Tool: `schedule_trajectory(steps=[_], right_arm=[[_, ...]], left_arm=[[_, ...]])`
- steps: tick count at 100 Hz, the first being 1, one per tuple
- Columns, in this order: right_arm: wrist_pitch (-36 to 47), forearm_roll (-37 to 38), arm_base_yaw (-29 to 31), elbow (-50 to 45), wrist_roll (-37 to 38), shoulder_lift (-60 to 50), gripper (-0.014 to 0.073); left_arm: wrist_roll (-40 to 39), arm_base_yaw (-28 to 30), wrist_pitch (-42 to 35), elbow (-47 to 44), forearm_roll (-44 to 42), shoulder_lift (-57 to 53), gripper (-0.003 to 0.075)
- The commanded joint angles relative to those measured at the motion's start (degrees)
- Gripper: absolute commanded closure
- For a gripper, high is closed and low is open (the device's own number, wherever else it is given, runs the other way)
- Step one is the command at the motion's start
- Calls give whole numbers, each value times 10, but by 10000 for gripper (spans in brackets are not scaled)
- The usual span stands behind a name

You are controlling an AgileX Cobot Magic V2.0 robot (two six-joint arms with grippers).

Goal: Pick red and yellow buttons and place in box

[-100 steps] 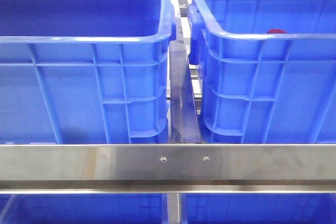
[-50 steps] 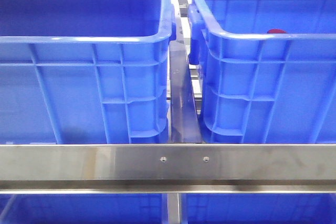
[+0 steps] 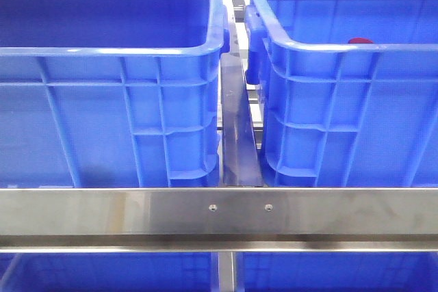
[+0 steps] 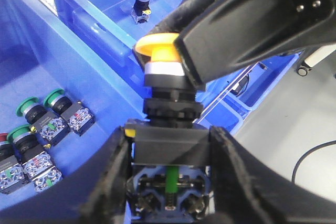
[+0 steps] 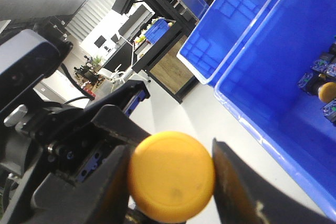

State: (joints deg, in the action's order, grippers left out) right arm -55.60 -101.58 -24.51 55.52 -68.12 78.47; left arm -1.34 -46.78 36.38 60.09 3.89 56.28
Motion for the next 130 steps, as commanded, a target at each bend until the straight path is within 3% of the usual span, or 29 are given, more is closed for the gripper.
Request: schedule_trajectory(steps=[1,12,21,46,65,91,112,130], right_arm=[[-27,-83,1,19,-1,-14,375],[-27,-83,1,19,-2,-14,375],[-27,-83,1,19,-2,-14,375],[-15,-83,34,19,-14,-14,375],[-16,-80,89,19,-14,-14,375],[-21,-58,139,18,-14,-15,375],[-17,-42,151,18,-14,-15,375],[3,-34,152,18,-20,-15,375]], left_arm=[[0,-4,-42,15,5,-8,464],[0,-4,-42,15,4,-8,262],[0,-4,-42,15,2,-8,197],[0,0,-38,15,1,-25,197],[-34,43,-29,13,-30,-51,208],[-101,179,-22,-31,-107,-109,208],[-112,305,-22,-86,-110,-184,209],[-114,379,-17,-134,-109,-251,209]])
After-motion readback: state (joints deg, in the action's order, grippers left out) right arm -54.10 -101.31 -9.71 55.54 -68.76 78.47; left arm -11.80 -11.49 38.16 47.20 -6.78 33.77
